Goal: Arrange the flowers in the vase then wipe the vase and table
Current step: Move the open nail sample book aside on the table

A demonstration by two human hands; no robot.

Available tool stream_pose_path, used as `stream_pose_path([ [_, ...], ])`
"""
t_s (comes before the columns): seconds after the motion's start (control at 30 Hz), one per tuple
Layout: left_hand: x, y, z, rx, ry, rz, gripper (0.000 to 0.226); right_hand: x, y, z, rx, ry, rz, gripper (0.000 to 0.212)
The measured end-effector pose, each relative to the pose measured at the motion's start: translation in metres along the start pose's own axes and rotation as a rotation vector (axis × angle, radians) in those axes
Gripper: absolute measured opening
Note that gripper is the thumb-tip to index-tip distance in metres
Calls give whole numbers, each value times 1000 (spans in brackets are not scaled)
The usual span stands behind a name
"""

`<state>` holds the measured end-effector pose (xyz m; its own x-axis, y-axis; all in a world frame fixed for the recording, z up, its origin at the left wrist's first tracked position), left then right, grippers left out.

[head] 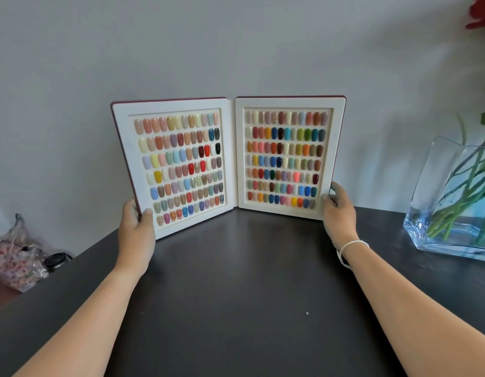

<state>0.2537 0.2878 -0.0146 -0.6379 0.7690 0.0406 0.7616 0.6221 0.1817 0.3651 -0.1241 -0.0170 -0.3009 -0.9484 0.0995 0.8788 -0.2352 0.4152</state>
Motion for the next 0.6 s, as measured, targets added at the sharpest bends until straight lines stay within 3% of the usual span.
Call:
stream_pose_path([
  [0.3, 0, -2, -1, 30, -58, 17, 35, 2, -3, 2, 1, -13, -16, 40],
  [0.47, 4, -3, -2, 7, -88, -5, 24, 16, -13, 9, 11, -5, -82, 42],
  [0.6, 11, -16, -13, -61, -72, -79, 36, 33, -30, 16, 24, -31, -109, 40],
])
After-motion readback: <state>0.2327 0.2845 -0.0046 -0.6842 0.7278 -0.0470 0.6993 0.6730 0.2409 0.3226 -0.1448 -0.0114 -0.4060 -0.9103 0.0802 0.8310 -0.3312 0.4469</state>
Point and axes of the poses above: each hand's wrist, its own y-axis towards the middle knuckle, its own x-axis out of the back of the hand, z = x × y, the point moved 10 cm from there along y, towards the middle knuckle, and after that the axes turned 11 degrees about x, right-handed, at the moved point
